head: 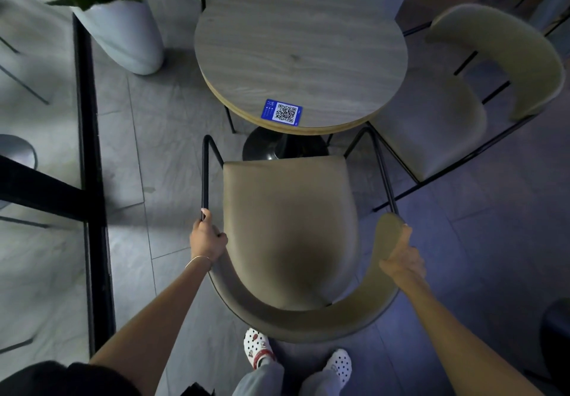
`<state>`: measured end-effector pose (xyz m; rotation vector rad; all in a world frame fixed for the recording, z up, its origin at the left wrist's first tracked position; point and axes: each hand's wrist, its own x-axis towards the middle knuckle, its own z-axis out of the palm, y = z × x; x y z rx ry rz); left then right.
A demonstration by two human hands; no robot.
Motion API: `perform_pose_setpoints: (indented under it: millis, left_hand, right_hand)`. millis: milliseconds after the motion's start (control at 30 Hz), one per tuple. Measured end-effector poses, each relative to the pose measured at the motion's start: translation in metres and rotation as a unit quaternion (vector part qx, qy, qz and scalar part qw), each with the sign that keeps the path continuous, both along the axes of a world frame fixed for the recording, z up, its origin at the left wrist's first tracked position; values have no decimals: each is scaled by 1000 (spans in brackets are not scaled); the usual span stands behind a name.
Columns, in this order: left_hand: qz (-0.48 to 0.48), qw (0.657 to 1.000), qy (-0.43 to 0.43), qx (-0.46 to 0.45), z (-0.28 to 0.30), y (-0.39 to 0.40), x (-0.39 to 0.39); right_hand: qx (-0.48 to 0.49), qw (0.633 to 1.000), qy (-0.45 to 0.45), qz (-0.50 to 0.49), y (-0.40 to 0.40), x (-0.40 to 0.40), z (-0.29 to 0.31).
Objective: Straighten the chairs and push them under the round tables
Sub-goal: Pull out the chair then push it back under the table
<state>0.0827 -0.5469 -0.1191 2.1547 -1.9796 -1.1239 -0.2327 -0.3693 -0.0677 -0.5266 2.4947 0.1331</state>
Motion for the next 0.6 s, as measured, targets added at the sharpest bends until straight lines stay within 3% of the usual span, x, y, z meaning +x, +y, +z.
perform_pose_setpoints:
  millis: [367, 600]
  left_hand:
    - [-17, 996, -82, 12, 9, 18, -9]
    - [-120, 976, -176, 35, 40, 45, -58]
  right_hand:
    - [-6, 1000, 2, 11, 7, 4, -2]
    - [-48, 997, 2, 61, 24, 16, 21]
